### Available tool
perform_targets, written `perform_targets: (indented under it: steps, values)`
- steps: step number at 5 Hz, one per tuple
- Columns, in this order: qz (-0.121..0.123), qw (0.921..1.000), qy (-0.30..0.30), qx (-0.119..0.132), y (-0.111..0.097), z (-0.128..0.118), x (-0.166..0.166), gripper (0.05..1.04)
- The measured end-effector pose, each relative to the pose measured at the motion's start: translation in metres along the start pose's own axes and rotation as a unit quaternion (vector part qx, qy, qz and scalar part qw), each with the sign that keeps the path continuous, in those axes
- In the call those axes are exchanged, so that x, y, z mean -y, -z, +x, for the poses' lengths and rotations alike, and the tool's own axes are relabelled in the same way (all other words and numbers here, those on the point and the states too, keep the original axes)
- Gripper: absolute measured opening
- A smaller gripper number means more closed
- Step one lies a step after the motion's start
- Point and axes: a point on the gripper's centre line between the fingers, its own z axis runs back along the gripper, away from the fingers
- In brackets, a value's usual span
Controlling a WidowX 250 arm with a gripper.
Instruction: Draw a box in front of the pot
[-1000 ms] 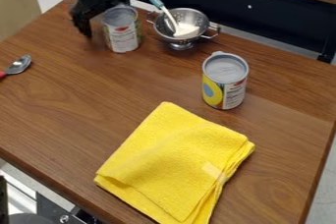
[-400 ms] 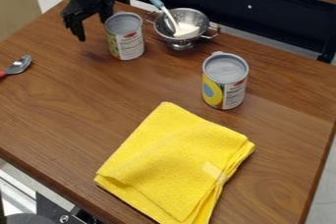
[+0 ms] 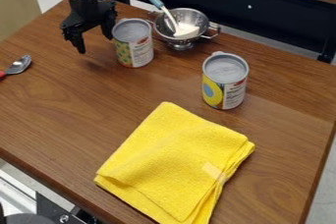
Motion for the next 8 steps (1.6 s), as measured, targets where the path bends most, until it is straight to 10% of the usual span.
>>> perform_targets:
  steps: [8]
  values:
    - [-0.016,0.9994,-0.029,0.0,-0.011,-0.014,0.014,0.998]
